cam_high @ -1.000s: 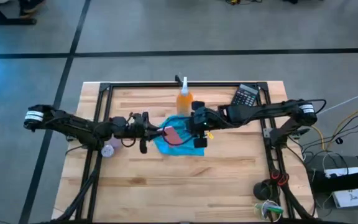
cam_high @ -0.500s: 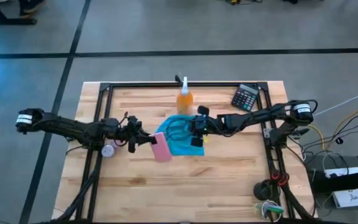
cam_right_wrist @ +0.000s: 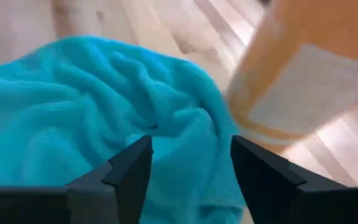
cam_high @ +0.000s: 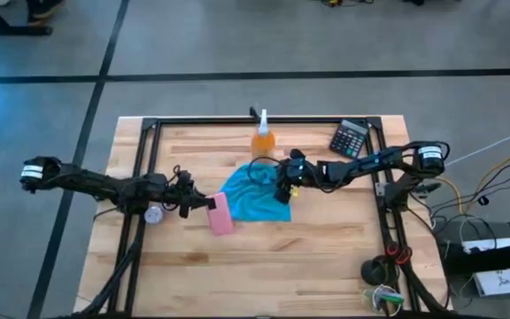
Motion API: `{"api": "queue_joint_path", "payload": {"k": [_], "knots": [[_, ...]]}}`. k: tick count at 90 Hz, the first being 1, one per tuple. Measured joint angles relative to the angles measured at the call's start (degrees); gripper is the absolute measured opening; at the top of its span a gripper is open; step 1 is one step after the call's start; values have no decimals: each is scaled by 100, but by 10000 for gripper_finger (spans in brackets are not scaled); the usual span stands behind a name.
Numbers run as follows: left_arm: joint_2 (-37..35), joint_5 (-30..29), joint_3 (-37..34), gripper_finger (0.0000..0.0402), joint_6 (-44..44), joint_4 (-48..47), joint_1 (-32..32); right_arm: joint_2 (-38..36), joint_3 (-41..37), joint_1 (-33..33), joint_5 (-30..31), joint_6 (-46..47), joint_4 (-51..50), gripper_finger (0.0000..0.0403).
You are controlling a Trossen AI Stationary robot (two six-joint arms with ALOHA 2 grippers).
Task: Apply microfiber cloth
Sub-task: Wipe the back of the pink cellphone using microfiber cloth
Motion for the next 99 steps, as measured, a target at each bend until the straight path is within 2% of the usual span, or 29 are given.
{"api": "queue_joint_path", "payload": {"k": [19, 32, 45, 55, 60, 65, 76, 86, 99], "knots": [[-58, -122, 4, 16, 58, -36, -7, 791, 4, -245, -228, 31, 498, 244], [26, -126, 4, 16, -148, -73, -7, 1337, 7, -242, -273, -41, 1077, 237], [159, -186, 18, 16, 0, -114, -7, 1761, 97, -231, -289, 104, 1347, 181], [273, -367, 79, 16, 120, -132, -11, 1860, 144, -175, -320, 29, 1339, 100], [343, -463, 126, 16, 245, -133, -11, 1797, 144, -126, -329, -145, 1311, 46], [374, -483, 154, 16, 269, -124, -11, 1651, 137, -67, -380, -394, 1175, 17], [426, -473, 161, 16, 160, 52, -11, 1048, 153, 98, -497, -851, 482, 11], [477, -471, 161, 16, 158, 41, -11, 97, 406, 344, -478, -1747, -653, 5], [539, -575, 161, 16, 160, 64, -12, -1038, 999, 821, 397, -2310, -2866, 2]]}}
